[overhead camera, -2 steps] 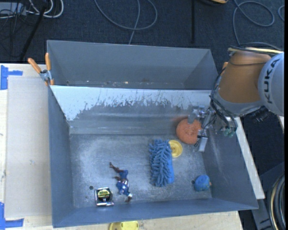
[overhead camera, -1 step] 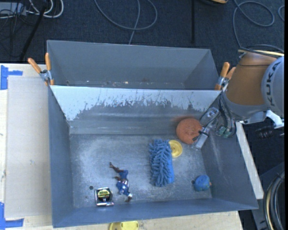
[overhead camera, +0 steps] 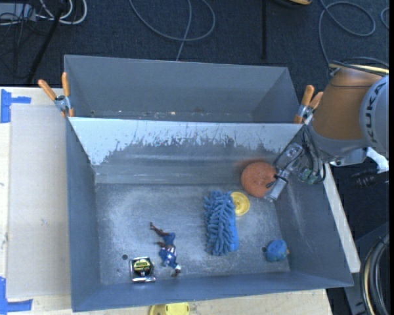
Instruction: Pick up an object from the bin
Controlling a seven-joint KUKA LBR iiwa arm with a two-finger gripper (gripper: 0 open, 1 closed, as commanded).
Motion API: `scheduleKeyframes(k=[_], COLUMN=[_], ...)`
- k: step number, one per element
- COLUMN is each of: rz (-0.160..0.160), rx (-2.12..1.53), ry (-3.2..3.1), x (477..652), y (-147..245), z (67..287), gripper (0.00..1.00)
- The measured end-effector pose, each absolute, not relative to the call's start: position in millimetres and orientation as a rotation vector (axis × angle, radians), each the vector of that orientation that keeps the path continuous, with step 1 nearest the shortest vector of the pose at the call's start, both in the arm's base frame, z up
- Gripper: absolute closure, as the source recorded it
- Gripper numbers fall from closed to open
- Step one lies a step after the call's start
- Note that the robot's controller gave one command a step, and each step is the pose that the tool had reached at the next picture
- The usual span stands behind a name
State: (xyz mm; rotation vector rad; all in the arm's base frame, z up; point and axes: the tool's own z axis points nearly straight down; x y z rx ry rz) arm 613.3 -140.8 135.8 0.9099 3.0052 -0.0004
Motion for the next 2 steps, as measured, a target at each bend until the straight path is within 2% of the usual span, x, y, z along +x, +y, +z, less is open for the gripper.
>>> scheduleKeyframes(k=[1, 2], rz=[0.002, 0.002], rx=[0.699, 1.107], ry=[3.065, 2.931], x=[613.8, 622.5], y=[-141, -144], z=[106, 77], gripper=[0.00, 1.00])
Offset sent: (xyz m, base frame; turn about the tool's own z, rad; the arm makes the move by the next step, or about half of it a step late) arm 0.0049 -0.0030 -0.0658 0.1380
